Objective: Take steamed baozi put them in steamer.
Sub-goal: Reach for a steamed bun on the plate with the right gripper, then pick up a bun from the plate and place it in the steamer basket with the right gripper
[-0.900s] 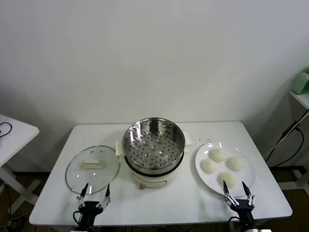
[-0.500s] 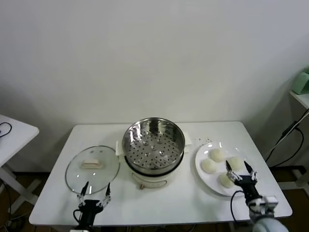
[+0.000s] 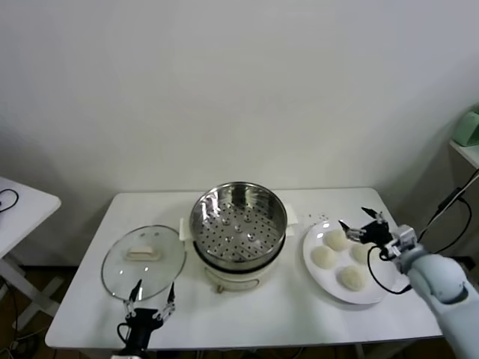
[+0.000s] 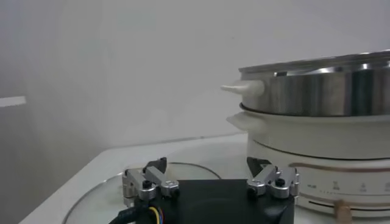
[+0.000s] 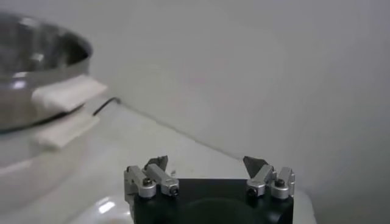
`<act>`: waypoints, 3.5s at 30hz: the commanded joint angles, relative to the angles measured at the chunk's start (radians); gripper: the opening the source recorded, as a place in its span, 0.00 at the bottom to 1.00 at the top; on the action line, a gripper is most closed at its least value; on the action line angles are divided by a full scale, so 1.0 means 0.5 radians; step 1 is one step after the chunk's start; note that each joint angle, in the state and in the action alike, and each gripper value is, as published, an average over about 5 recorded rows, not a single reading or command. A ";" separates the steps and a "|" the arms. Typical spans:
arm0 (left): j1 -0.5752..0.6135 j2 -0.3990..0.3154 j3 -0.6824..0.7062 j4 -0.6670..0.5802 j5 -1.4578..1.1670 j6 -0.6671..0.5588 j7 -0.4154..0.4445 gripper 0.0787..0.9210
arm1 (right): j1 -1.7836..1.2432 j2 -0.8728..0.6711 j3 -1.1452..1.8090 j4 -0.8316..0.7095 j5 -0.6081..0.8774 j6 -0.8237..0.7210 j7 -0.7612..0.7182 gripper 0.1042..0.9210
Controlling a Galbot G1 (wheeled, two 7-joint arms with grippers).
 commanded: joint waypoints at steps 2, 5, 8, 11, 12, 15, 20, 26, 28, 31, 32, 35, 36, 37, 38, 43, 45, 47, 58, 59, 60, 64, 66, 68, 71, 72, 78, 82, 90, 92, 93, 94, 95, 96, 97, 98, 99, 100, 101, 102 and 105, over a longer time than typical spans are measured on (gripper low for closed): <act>0.008 0.002 0.007 0.003 0.049 -0.020 0.008 0.88 | 1.409 -0.433 -1.444 -0.553 -0.493 0.274 -0.988 0.88; 0.012 0.001 0.014 0.005 0.065 -0.029 0.013 0.88 | 1.825 -0.334 -1.920 -0.711 -0.431 0.352 -1.139 0.88; 0.013 -0.007 0.014 0.010 0.079 -0.033 0.014 0.88 | 2.083 -0.220 -2.253 -0.823 -0.485 0.419 -1.227 0.88; 0.014 -0.008 0.013 0.021 0.112 -0.045 0.020 0.88 | 2.197 -0.113 -2.427 -0.901 -0.561 0.451 -1.265 0.88; 0.013 -0.008 0.012 0.025 0.122 -0.051 0.022 0.88 | 2.218 -0.082 -2.460 -0.922 -0.578 0.456 -1.272 0.88; 0.008 -0.009 0.005 0.036 0.136 -0.059 0.026 0.88 | 2.264 0.014 -2.538 -1.008 -0.596 0.475 -1.293 0.88; -0.003 -0.011 0.003 0.045 0.140 -0.055 0.036 0.88 | 2.278 0.200 -2.597 -1.198 -0.528 0.507 -1.313 0.88; -0.011 -0.015 0.001 0.051 0.143 -0.054 0.050 0.88 | 2.160 0.399 -2.511 -1.366 -0.478 0.508 -1.311 0.88; -0.008 -0.015 -0.002 0.054 0.143 -0.057 0.053 0.88 | 2.104 0.456 -2.453 -1.428 -0.481 0.514 -1.296 0.88; -0.004 -0.012 -0.010 0.057 0.144 -0.064 0.055 0.88 | 2.024 0.526 -2.375 -1.500 -0.480 0.518 -1.287 0.88; -0.002 -0.012 -0.014 0.059 0.144 -0.066 0.055 0.88 | 2.004 0.543 -2.360 -1.516 -0.482 0.518 -1.288 0.88; 0.001 -0.010 -0.021 0.062 0.145 -0.068 0.058 0.88 | 1.953 0.583 -2.326 -1.557 -0.500 0.519 -1.292 0.88; 0.001 -0.010 -0.023 0.064 0.146 -0.068 0.060 0.88 | 1.940 0.593 -2.316 -1.569 -0.507 0.520 -1.293 0.88; 0.002 -0.009 -0.024 0.064 0.146 -0.069 0.061 0.88 | 1.930 0.599 -2.308 -1.576 -0.512 0.520 -1.294 0.88; 0.002 -0.010 -0.025 0.064 0.147 -0.069 0.063 0.88 | 1.921 0.603 -2.301 -1.582 -0.516 0.521 -1.295 0.88; 0.002 -0.011 -0.027 0.065 0.157 -0.070 0.072 0.88 | 1.883 0.634 -2.253 -1.623 -0.536 0.531 -1.284 0.88; 0.000 -0.012 -0.027 0.070 0.162 -0.072 0.073 0.88 | 1.877 0.654 -2.227 -1.653 -0.559 0.542 -1.270 0.88; -0.002 -0.012 -0.027 0.073 0.166 -0.074 0.073 0.88 | 1.877 0.672 -2.209 -1.681 -0.587 0.556 -1.261 0.88; -0.003 -0.011 -0.030 0.076 0.176 -0.077 0.076 0.88 | 1.868 0.685 -2.204 -1.693 -0.631 0.572 -1.275 0.88; -0.004 -0.010 -0.030 0.077 0.177 -0.076 0.077 0.88 | 1.868 0.686 -2.200 -1.698 -0.639 0.574 -1.274 0.87; -0.004 -0.010 -0.031 0.078 0.178 -0.077 0.077 0.88 | 1.869 0.688 -2.196 -1.703 -0.649 0.578 -1.273 0.87; -0.009 -0.010 -0.032 0.090 0.187 -0.079 0.076 0.88 | 1.869 0.695 -2.175 -1.720 -0.669 0.600 -1.273 0.78; -0.010 -0.011 -0.032 0.097 0.194 -0.082 0.075 0.88 | 1.871 0.695 -2.173 -1.719 -0.669 0.608 -1.277 0.74; -0.011 -0.011 -0.032 0.101 0.201 -0.086 0.075 0.88 | 1.874 0.691 -2.174 -1.713 -0.664 0.617 -1.282 0.69; -0.011 -0.011 -0.033 0.104 0.203 -0.090 0.075 0.88 | 1.895 0.667 -2.184 -1.674 -0.632 0.627 -1.289 0.65; -0.011 -0.011 -0.033 0.104 0.203 -0.092 0.074 0.88 | 1.915 0.651 -2.198 -1.642 -0.611 0.630 -1.293 0.65; -0.007 -0.007 -0.040 0.094 0.199 -0.095 0.073 0.88 | 2.353 0.476 -2.549 -1.276 -0.283 0.660 -1.319 0.64; 0.001 -0.003 -0.046 0.078 0.193 -0.097 0.070 0.88 | 2.767 0.420 -2.872 -1.066 -0.042 0.724 -1.336 0.64; 0.022 0.025 -0.058 0.060 0.186 -0.101 0.070 0.88 | 3.421 0.572 -3.243 -0.781 0.337 0.861 -1.370 0.64; 0.022 0.025 -0.056 0.062 0.187 -0.104 0.070 0.88 | 3.507 0.654 -3.279 -0.729 0.373 0.923 -1.365 0.64; 0.022 0.026 -0.053 0.064 0.188 -0.105 0.070 0.88 | 3.535 0.700 -3.289 -0.707 0.386 0.960 -1.361 0.64; 0.021 0.026 -0.051 0.066 0.189 -0.108 0.070 0.88 | 3.555 0.739 -3.296 -0.688 0.394 0.997 -1.358 0.64; 0.020 0.026 -0.049 0.070 0.190 -0.110 0.071 0.88 | 3.570 0.784 -3.304 -0.671 0.403 1.036 -1.351 0.64; 0.019 0.026 -0.046 0.073 0.192 -0.112 0.071 0.88 | 3.577 0.829 -3.312 -0.655 0.410 1.081 -1.340 0.64; 0.017 0.026 -0.044 0.076 0.193 -0.114 0.071 0.88 | 3.580 0.877 -3.320 -0.641 0.414 1.129 -1.325 0.64; 0.015 0.025 -0.043 0.079 0.194 -0.116 0.071 0.88 | 3.573 0.926 -3.328 -0.634 0.400 1.186 -1.304 0.64; 0.012 0.025 -0.042 0.080 0.195 -0.117 0.071 0.88 | 3.560 0.982 -3.335 -0.631 0.377 1.256 -1.278 0.64; 0.010 0.024 -0.042 0.081 0.195 -0.117 0.071 0.88 | 3.544 1.027 -3.340 -0.632 0.353 1.317 -1.255 0.64; 0.007 0.025 -0.043 0.082 0.195 -0.118 0.071 0.88 | 3.517 1.077 -3.341 -0.646 0.311 1.393 -1.228 0.64; 0.004 0.026 -0.045 0.084 0.195 -0.118 0.071 0.88 | 3.485 1.129 -3.339 -0.670 0.261 1.475 -1.204 0.64; -0.004 0.034 -0.057 0.091 0.197 -0.120 0.071 0.88 | 3.372 1.275 -3.306 -0.794 -0.011 1.713 -1.146 0.64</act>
